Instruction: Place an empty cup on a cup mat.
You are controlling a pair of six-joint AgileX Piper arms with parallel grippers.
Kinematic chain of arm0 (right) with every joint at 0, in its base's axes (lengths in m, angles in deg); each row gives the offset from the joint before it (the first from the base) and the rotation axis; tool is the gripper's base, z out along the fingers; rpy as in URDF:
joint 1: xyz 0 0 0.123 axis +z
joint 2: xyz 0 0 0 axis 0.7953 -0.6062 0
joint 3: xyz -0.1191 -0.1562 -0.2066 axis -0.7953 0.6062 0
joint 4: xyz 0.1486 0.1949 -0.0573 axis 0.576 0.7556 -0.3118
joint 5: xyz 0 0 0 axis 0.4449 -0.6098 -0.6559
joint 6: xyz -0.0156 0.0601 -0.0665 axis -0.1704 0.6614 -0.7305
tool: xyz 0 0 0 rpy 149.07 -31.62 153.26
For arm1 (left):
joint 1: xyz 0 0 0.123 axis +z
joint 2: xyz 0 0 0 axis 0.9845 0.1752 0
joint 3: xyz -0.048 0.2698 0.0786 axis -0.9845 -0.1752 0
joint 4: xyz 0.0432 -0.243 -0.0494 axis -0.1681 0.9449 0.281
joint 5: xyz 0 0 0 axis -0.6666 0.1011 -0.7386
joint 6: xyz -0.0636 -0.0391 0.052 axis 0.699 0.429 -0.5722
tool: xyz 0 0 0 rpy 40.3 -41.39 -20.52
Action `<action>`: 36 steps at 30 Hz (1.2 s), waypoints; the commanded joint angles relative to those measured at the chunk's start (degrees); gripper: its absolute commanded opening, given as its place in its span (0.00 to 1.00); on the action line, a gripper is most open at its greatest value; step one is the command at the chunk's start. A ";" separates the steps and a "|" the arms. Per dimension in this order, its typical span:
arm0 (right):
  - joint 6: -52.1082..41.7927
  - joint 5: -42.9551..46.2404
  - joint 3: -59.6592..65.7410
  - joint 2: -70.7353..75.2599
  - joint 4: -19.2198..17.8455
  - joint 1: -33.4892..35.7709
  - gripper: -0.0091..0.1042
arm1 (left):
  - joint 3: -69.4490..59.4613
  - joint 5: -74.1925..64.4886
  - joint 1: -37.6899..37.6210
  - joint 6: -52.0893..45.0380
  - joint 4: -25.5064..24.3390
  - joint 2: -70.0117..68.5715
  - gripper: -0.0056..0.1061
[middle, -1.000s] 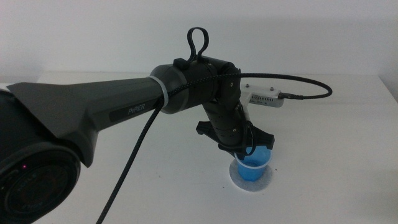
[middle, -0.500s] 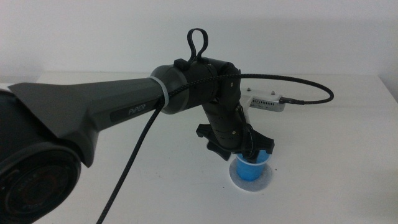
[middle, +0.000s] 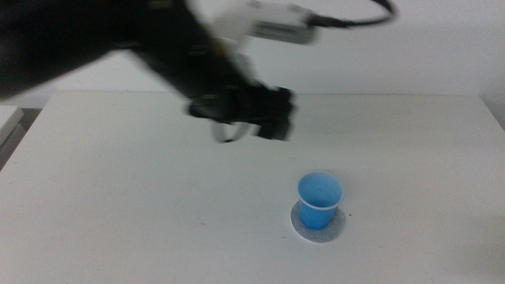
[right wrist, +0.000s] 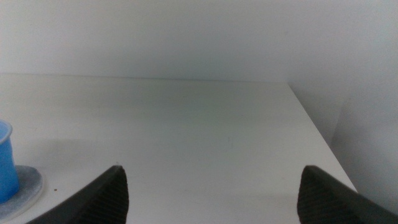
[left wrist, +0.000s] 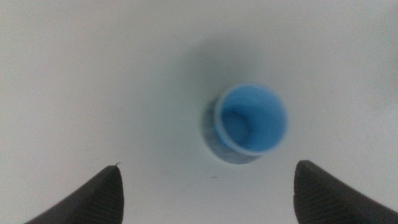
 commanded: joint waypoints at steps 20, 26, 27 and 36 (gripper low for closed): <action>-0.23 0.40 0.19 0.28 -0.34 0.15 0.90 | -57.79 30.37 30.01 -2.61 -9.17 -62.04 0.89; -0.23 0.40 0.19 0.28 -0.34 0.15 0.90 | -68.43 31.14 37.90 -2.61 -6.70 -77.40 0.89; -0.23 0.40 0.19 0.28 -0.34 0.15 0.90 | -69.91 31.37 38.44 -2.61 -6.55 -79.78 0.89; -0.23 0.40 0.19 0.28 -0.34 0.15 0.90 | -79.97 35.56 38.94 -2.76 -6.26 -91.10 0.89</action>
